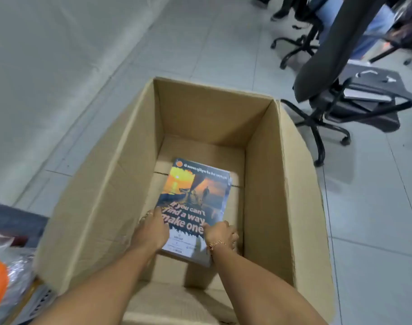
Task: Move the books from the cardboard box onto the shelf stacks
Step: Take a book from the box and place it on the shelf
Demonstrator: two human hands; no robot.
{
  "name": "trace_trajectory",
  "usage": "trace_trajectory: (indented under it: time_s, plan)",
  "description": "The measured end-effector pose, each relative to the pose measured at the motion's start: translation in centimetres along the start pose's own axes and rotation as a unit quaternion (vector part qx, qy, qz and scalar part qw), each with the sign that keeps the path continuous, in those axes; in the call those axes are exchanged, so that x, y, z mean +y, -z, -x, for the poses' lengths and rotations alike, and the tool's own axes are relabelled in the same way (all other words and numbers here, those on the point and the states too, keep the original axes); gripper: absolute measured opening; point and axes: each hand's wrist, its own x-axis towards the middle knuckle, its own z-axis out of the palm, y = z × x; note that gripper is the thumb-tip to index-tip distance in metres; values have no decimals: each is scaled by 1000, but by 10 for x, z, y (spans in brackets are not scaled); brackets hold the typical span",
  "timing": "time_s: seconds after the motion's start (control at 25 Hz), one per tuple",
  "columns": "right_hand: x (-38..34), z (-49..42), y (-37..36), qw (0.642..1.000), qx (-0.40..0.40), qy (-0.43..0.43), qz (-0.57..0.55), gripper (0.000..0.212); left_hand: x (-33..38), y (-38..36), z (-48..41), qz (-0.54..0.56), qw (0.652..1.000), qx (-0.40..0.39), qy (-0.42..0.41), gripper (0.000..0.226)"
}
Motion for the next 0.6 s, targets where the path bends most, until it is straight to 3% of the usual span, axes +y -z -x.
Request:
trace_trajectory:
  time_s: [0.12, 0.2, 0.44, 0.6]
  plan:
    - [1, -17, -22, 998, -34, -62, -4, 61, -17, -26, -27, 29, 992, -48, 114, 53]
    - [5, -22, -34, 997, -37, -69, -14, 59, -21, -36, -37, 50, 986, -58, 148, 48]
    - [12, -23, -45, 996, 35, -72, -32, 46, -16, -32, -47, 30, 977, -36, 206, 32]
    - [9, -19, -44, 987, 110, -82, -80, 35, -13, -20, -40, 27, 983, -70, 165, 31]
